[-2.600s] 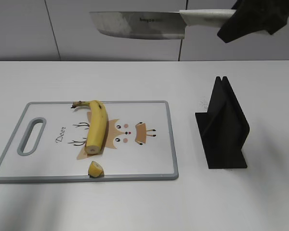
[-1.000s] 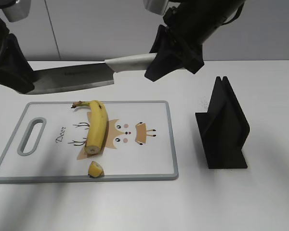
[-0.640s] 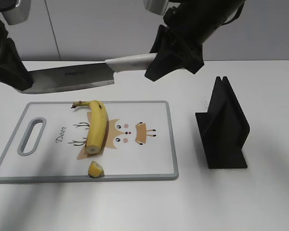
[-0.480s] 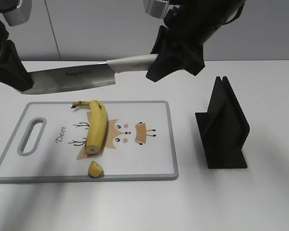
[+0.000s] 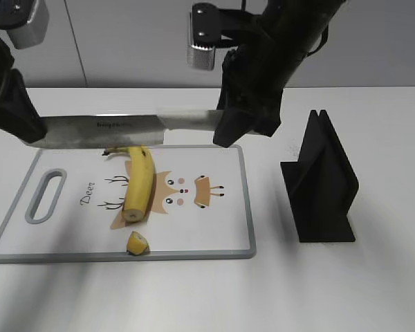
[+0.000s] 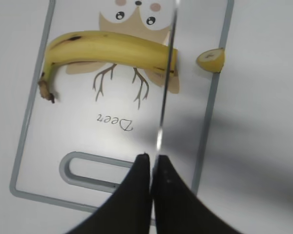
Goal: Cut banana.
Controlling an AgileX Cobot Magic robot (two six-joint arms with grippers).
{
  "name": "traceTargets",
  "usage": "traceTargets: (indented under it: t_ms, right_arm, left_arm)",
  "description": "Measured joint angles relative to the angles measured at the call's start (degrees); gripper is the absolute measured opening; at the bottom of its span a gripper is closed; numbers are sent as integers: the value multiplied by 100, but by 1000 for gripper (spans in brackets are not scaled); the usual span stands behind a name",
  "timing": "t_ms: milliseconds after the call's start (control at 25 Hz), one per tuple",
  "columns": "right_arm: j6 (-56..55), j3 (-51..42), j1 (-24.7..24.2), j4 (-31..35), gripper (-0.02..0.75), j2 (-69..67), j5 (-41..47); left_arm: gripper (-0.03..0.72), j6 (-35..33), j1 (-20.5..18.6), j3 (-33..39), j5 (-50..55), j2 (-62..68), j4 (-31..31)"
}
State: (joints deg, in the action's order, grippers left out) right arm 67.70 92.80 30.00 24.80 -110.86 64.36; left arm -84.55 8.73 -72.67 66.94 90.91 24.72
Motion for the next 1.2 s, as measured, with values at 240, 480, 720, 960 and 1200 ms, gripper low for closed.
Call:
traceTargets:
  t_ms: [240,480,720,960,1200]
  right_arm:
    - [-304,0,61,-252,174,-220,142]
    - [-658,-11,81,-661,176,-225,352]
    - [-739,-601,220,-785,176,-225,-104]
    - [-769,-969,324,-861,176,-225,-683]
    - [-769,-988,324,-1001,176,-225,-910]
  left_arm:
    - [-14,0,97,419,-455,72,-5]
    - [-14,6,443,1038,-1327,72,-13]
    - [-14,1,495,1380,-1652,72,-48]
    - [-14,1,495,1677,-2083,136,-98]
    - [-14,-10,495,1694,-2316,369,20]
